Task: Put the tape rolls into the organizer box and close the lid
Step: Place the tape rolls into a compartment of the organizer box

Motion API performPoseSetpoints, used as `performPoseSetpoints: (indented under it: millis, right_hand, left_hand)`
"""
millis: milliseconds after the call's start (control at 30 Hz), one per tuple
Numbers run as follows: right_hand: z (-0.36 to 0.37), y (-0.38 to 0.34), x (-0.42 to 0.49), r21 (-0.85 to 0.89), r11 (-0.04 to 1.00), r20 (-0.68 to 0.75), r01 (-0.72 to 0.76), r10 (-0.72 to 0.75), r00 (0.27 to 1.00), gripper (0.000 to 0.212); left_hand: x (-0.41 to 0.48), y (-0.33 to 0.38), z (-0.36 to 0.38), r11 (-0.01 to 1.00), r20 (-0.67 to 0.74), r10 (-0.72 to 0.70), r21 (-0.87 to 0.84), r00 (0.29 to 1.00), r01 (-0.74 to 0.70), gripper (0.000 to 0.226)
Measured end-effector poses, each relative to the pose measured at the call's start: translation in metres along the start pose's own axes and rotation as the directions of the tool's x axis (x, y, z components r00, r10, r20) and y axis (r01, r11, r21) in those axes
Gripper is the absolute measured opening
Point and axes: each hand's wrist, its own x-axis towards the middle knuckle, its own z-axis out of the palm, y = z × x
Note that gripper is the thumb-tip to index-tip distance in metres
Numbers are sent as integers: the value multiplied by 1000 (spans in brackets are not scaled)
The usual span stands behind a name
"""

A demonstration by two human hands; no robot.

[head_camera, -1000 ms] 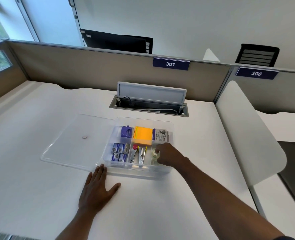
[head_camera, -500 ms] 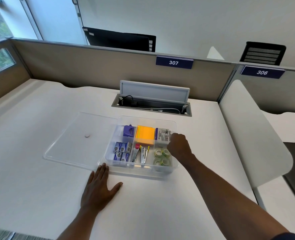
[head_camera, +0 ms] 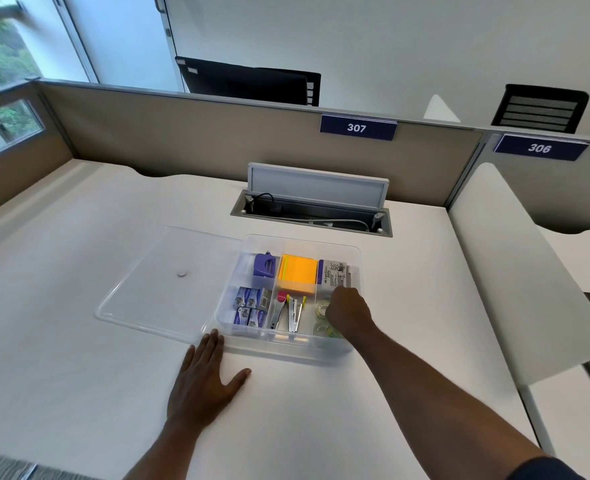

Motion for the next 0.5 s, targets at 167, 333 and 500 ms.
performPoseSetpoints:
  millis: [167,333,500]
  right_hand:
    - [14,-3,3,-53,998,9,-45,46,999,31]
    - [20,-7,8,-70,995,-42,-78,75,996,28]
    - [17,-13,11,-40,994,-44,-102,101,994,37]
  left_hand:
    - [0,1,-1,1000,-3,9,-19,1000,-9,99]
    - [0,0,-3,1000,-10,11,-23,1000,-12,99]
    - [-1,1,-5,1000,-7,11,-23,1000,-11,98]
